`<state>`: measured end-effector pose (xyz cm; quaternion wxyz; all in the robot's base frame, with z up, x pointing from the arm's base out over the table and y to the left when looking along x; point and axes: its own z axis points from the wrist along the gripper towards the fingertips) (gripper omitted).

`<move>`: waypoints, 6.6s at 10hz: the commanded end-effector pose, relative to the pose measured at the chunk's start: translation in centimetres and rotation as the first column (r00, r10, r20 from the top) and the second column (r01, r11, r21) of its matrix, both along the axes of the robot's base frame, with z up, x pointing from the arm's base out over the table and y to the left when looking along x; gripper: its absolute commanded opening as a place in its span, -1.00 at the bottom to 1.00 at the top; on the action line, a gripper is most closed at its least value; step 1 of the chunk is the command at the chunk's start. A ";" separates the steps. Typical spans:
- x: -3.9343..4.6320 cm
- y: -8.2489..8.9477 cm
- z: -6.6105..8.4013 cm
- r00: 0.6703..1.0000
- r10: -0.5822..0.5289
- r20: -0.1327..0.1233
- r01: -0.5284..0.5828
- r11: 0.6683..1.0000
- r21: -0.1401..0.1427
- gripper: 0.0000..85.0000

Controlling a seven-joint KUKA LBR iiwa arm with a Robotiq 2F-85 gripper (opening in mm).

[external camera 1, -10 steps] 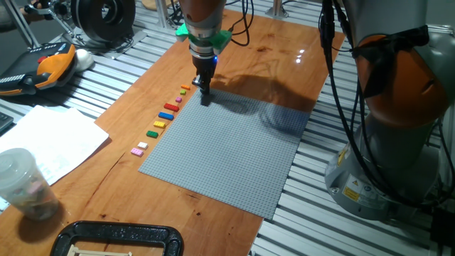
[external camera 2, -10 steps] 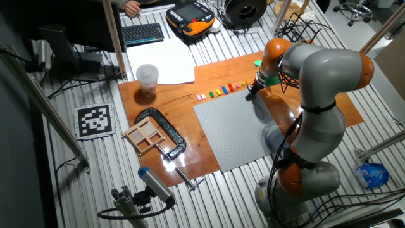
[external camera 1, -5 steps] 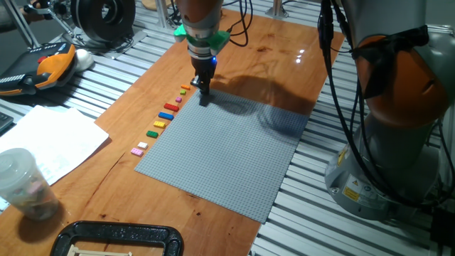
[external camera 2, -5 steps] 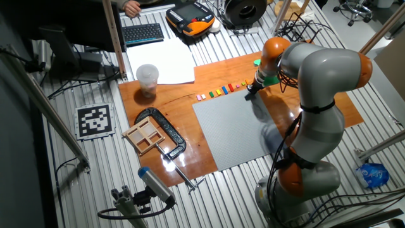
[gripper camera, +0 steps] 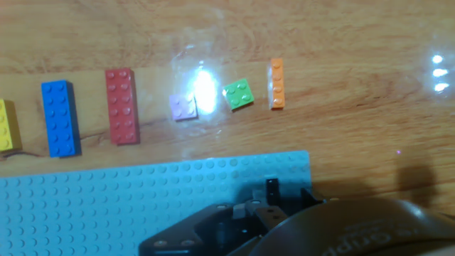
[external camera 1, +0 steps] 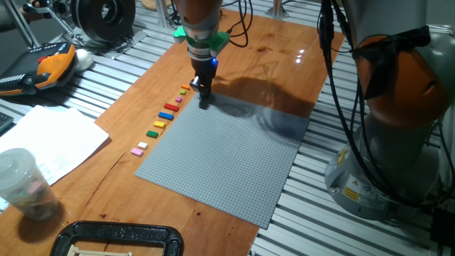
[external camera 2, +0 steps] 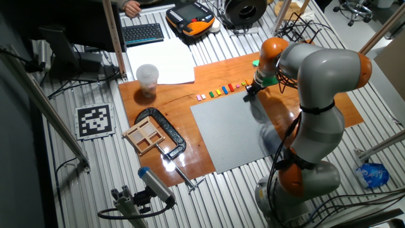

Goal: Build with small Lego blocks

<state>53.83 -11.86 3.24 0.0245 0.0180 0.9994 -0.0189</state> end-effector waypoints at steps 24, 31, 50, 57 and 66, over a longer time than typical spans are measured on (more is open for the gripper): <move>0.37 0.6 0.8 0.998 0.033 -0.047 -0.033 0.999 0.011 -1.00; 2.30 0.5 2.1 0.999 0.016 -0.041 -0.016 1.000 -0.003 -0.60; 7.74 -0.3 0.7 0.998 0.051 -0.032 -0.052 0.999 -0.010 -0.60; 7.76 -0.2 0.6 0.998 0.044 -0.034 -0.044 0.999 0.004 -0.20; 7.81 -0.3 0.3 0.998 0.044 -0.037 -0.044 0.999 0.001 -0.20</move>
